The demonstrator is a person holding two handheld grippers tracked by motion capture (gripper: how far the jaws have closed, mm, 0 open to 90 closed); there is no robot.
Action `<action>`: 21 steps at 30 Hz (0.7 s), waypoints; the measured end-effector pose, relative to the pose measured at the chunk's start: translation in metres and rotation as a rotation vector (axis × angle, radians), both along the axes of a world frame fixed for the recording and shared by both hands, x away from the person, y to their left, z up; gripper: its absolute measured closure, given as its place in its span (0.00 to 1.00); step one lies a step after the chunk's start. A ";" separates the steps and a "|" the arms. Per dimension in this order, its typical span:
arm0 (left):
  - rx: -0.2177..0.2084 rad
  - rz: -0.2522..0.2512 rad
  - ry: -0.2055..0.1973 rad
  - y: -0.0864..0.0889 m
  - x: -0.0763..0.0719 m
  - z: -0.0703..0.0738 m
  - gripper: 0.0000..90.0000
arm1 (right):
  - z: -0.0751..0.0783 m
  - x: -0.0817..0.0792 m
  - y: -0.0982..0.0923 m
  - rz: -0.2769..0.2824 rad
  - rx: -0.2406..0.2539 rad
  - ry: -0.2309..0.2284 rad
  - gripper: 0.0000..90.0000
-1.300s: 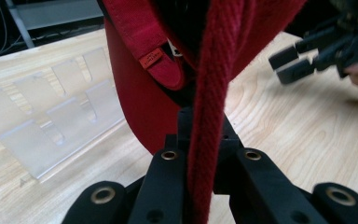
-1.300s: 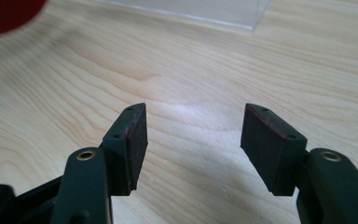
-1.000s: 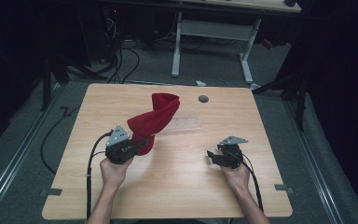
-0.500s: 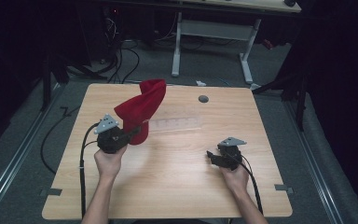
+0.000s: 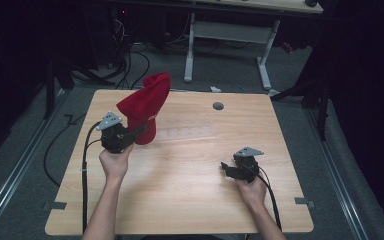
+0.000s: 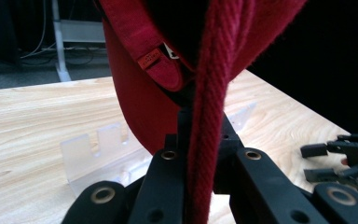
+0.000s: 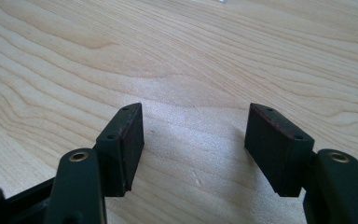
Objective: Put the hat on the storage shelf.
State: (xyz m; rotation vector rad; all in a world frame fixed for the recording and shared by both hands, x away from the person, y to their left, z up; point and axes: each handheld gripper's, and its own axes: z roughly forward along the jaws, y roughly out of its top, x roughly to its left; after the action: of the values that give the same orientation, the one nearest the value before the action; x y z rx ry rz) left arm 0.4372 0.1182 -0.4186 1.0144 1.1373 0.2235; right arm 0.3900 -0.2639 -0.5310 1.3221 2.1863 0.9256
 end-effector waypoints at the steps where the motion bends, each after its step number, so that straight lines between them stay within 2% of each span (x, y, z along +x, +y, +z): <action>1: 0.009 0.006 -0.006 0.000 0.001 0.000 0.95 | 0.000 0.000 0.000 0.001 0.000 -0.001 0.41; 5: 0.014 0.026 -0.016 0.001 0.008 0.003 0.95 | 0.000 0.000 0.000 0.002 -0.001 -0.001 0.41; 7: -0.001 0.027 -0.015 0.003 0.011 0.004 0.95 | 0.000 0.000 0.000 0.002 -0.001 -0.001 0.41; 14: 0.032 0.073 -0.025 0.004 0.024 0.002 0.95 | 0.000 0.000 0.000 0.003 -0.001 -0.001 0.41; 17: 0.066 0.096 -0.034 0.002 0.027 0.000 0.95 | 0.000 0.000 0.000 0.003 -0.001 -0.001 0.40; 21: 0.070 0.108 -0.029 0.002 0.033 -0.002 0.95 | 0.000 0.000 0.000 0.003 -0.002 0.000 0.40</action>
State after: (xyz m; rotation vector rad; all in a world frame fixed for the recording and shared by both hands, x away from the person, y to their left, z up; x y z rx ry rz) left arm 0.4697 0.1201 -0.4211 1.0089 1.1658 0.3653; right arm 0.3900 -0.2635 -0.5311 1.3190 2.1892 0.9240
